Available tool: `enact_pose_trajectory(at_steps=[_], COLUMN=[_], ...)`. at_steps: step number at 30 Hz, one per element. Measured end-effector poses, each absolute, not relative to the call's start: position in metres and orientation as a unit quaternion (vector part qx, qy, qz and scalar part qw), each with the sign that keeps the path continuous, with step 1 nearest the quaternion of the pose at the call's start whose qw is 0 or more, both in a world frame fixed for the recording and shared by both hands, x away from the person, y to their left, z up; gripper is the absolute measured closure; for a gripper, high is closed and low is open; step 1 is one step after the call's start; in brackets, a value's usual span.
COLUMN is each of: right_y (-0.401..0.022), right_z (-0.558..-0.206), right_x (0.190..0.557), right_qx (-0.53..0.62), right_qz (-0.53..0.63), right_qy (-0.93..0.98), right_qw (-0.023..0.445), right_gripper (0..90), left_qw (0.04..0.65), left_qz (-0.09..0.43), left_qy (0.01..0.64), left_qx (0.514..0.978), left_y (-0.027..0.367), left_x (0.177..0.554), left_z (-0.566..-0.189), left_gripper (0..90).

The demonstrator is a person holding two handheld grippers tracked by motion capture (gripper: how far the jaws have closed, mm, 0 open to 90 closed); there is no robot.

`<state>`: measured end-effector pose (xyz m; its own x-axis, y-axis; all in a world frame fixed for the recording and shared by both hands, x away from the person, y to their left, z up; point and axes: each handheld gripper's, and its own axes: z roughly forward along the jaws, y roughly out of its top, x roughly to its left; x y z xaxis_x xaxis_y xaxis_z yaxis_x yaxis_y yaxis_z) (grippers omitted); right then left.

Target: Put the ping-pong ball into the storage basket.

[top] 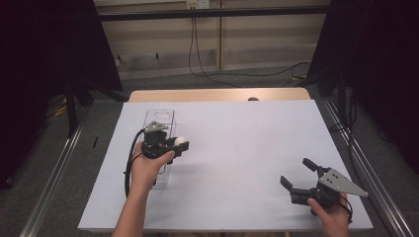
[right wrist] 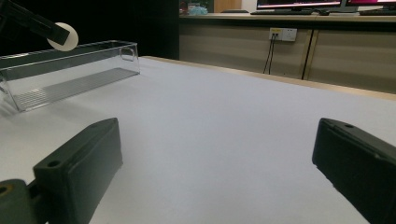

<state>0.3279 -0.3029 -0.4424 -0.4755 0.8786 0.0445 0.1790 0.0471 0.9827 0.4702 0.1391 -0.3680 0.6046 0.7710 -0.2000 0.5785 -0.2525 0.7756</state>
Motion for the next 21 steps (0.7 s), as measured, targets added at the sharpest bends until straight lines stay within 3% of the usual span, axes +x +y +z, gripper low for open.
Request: enact_pose_trajectory(at_steps=[21], right_y=[-0.3035], right_z=[-0.4422], right_x=[0.3269], right_qx=[0.409], right_qz=[0.56], right_qy=[0.65], right_qw=[0.311], right_gripper=[1.1], left_qw=[0.429], left_qz=[0.118], left_qy=[0.433], left_qx=[0.784], left_y=[0.1472], left_x=[0.467], left_z=[-0.3632], left_gripper=[51.2])
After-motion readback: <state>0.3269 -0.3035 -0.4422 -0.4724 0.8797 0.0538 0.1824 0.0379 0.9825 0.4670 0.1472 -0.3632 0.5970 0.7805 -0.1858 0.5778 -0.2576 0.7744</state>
